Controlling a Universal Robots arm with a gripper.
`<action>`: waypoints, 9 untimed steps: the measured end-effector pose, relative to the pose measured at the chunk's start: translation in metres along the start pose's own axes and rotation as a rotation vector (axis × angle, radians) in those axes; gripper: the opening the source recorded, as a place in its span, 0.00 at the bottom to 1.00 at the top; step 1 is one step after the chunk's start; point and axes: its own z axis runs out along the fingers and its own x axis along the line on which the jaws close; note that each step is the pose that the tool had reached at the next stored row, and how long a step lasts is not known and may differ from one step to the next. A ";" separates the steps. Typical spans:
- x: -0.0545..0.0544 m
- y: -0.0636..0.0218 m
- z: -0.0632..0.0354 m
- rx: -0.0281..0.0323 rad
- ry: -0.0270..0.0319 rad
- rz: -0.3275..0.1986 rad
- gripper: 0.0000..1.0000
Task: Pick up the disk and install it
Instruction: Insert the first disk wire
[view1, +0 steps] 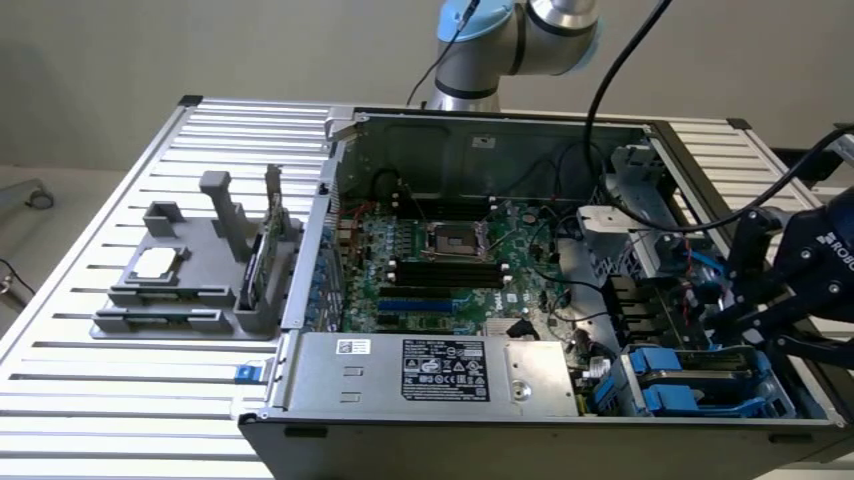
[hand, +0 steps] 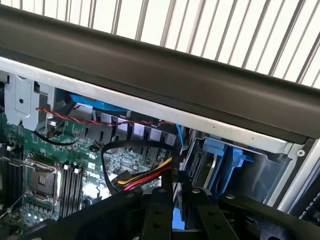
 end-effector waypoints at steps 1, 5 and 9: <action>0.000 -0.0001 0.0000 0.0014 -0.0086 0.008 0.17; 0.000 0.0000 0.0000 0.0068 -0.0429 0.041 0.17; 0.000 0.0000 0.0000 0.0076 -0.0575 0.077 0.17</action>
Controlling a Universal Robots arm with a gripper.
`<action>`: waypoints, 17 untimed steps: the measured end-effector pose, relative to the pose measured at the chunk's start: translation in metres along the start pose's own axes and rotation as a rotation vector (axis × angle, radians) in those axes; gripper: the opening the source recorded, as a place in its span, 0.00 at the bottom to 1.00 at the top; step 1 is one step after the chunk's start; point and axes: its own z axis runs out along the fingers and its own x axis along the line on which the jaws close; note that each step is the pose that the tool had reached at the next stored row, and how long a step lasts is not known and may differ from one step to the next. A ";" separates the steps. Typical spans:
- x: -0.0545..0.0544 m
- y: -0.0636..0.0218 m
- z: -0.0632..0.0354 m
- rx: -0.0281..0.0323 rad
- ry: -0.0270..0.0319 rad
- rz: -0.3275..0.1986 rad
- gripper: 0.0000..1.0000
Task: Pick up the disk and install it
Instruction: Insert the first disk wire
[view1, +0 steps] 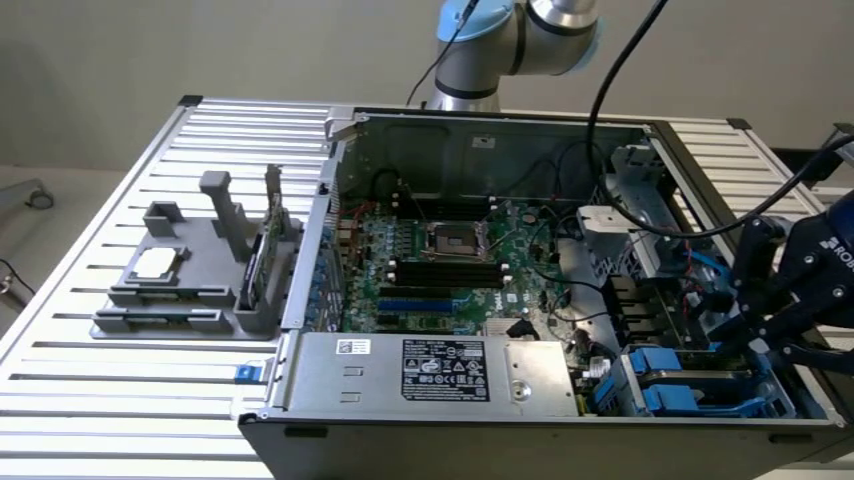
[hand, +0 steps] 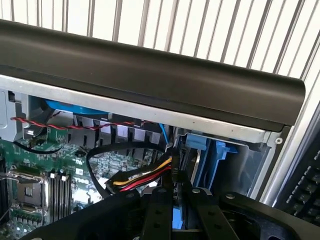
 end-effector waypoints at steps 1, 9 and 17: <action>0.000 0.0000 -0.0001 -0.0002 -0.0002 0.008 0.17; 0.000 -0.0004 -0.0019 0.0066 0.0079 0.073 0.17; 0.000 -0.0004 -0.0019 0.0245 -0.0273 0.123 0.17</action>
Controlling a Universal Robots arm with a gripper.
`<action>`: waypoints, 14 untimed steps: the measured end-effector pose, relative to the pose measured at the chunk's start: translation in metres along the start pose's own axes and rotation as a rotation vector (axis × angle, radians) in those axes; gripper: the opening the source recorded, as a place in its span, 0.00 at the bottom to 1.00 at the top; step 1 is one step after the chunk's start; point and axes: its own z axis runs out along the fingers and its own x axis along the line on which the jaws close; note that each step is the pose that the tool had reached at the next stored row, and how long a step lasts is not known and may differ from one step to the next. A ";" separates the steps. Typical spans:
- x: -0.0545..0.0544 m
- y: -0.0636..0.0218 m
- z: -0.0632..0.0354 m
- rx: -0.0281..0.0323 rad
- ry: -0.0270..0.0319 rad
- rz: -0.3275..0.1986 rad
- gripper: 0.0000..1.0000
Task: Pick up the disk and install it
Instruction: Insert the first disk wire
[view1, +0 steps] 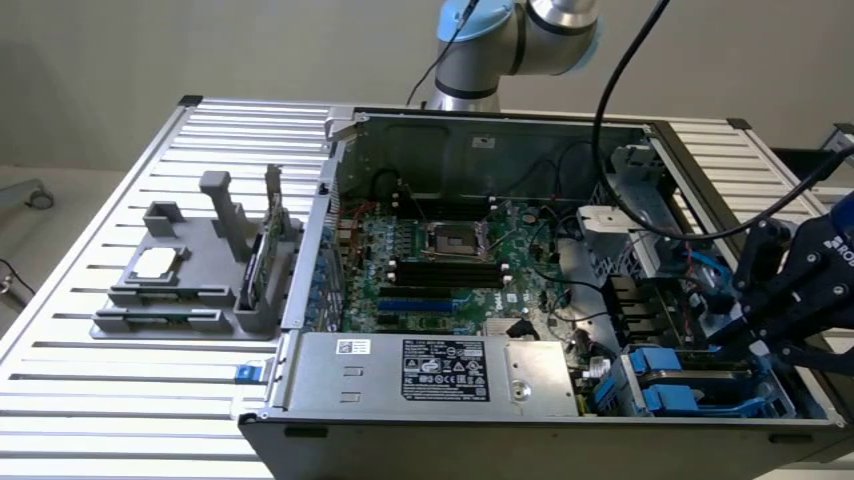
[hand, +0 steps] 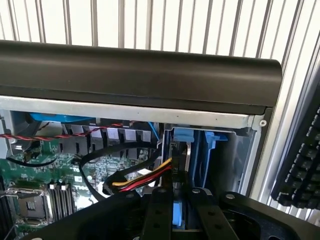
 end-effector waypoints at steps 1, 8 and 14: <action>0.000 -0.0001 0.0000 0.0085 0.0006 0.004 0.17; 0.000 0.0002 0.0015 0.0472 0.0097 0.038 0.17; 0.002 0.0020 0.0045 0.0477 0.0089 0.054 0.17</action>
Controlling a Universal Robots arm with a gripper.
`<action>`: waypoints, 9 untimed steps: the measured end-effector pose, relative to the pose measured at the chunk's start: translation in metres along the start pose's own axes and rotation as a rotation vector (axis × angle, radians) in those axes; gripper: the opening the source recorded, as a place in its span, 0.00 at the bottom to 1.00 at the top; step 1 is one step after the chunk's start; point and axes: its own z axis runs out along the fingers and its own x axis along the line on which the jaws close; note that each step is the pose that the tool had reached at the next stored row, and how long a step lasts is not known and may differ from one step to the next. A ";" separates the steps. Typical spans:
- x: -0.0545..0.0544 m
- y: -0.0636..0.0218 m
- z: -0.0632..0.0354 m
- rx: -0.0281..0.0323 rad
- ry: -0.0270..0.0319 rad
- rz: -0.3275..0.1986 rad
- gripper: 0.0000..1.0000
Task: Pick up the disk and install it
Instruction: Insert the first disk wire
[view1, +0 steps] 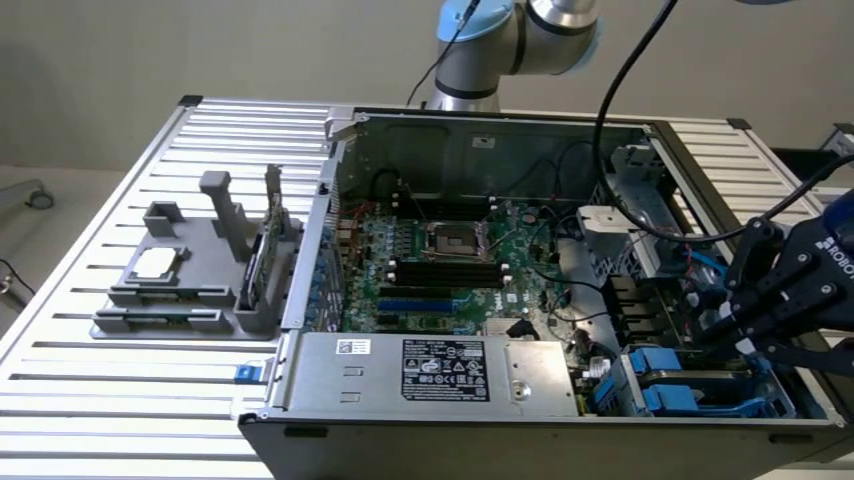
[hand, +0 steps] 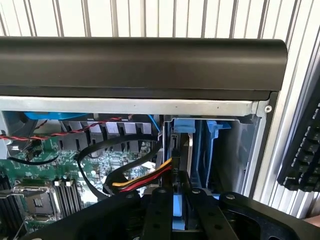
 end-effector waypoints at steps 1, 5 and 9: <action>0.001 0.0003 0.0002 0.0000 -0.0010 0.002 0.17; 0.003 0.0018 0.0008 -0.0001 -0.0068 0.010 0.17; 0.005 0.0045 0.0008 -0.0002 -0.0165 0.015 0.17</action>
